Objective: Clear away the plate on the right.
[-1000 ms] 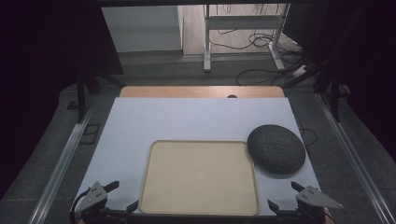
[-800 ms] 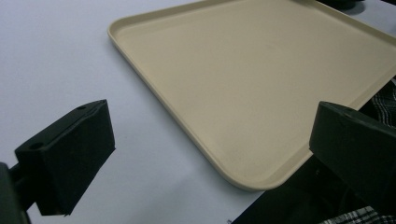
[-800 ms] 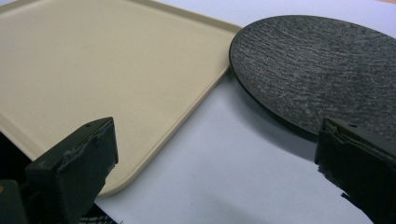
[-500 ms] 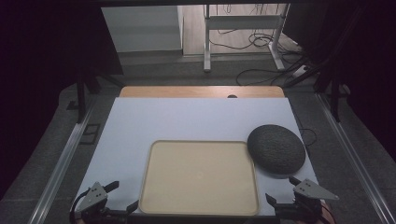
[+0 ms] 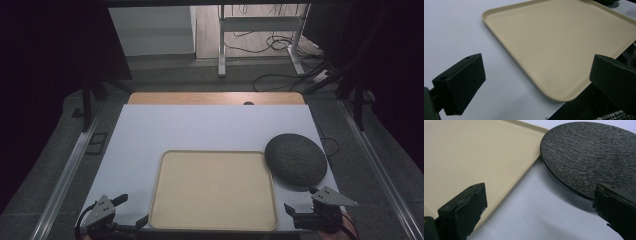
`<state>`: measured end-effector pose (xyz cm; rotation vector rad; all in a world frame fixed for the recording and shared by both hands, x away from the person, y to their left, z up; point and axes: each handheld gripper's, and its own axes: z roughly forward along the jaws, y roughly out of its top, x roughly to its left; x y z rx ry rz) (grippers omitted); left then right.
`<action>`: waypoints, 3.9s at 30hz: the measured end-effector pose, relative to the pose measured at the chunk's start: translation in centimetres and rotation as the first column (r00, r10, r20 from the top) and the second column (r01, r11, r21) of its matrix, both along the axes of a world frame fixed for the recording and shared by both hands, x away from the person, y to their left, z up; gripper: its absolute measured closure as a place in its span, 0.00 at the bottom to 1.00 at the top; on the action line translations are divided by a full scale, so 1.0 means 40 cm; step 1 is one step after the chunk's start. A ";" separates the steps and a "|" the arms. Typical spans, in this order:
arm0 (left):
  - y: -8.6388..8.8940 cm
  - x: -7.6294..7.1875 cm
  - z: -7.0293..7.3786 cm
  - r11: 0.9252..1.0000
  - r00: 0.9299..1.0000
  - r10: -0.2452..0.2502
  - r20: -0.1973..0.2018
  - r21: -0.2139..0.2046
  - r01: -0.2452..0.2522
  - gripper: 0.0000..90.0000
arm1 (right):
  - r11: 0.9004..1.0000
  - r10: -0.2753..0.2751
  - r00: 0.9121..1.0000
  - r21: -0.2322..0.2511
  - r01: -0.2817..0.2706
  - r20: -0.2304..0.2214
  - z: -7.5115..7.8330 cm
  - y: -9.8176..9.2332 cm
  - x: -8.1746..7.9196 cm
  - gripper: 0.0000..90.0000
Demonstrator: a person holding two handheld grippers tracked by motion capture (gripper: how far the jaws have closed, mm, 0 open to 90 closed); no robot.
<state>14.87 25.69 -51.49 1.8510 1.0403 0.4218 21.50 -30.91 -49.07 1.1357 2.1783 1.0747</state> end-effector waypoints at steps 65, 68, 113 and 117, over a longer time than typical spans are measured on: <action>-0.002 -0.001 0.000 1.000 1.000 -0.003 0.003 0.005 0.003 0.00 | 0.541 0.222 0.953 -0.839 0.055 0.206 -0.068 0.131 0.052 0.46; -0.002 -0.001 0.000 1.000 1.000 -0.003 0.004 0.005 0.003 0.00 | 0.504 0.237 0.950 -0.862 0.060 0.205 -0.082 0.135 0.056 0.48; -0.002 -0.002 0.001 1.000 1.000 -0.011 0.004 0.011 0.011 0.01 | 0.263 0.374 0.903 -0.958 0.114 0.210 -0.176 0.128 0.121 0.93; -0.002 -0.002 0.001 1.000 1.000 -0.010 0.005 0.009 0.010 0.01 | 0.274 0.368 0.897 -0.951 0.145 0.243 -0.169 0.129 0.118 0.94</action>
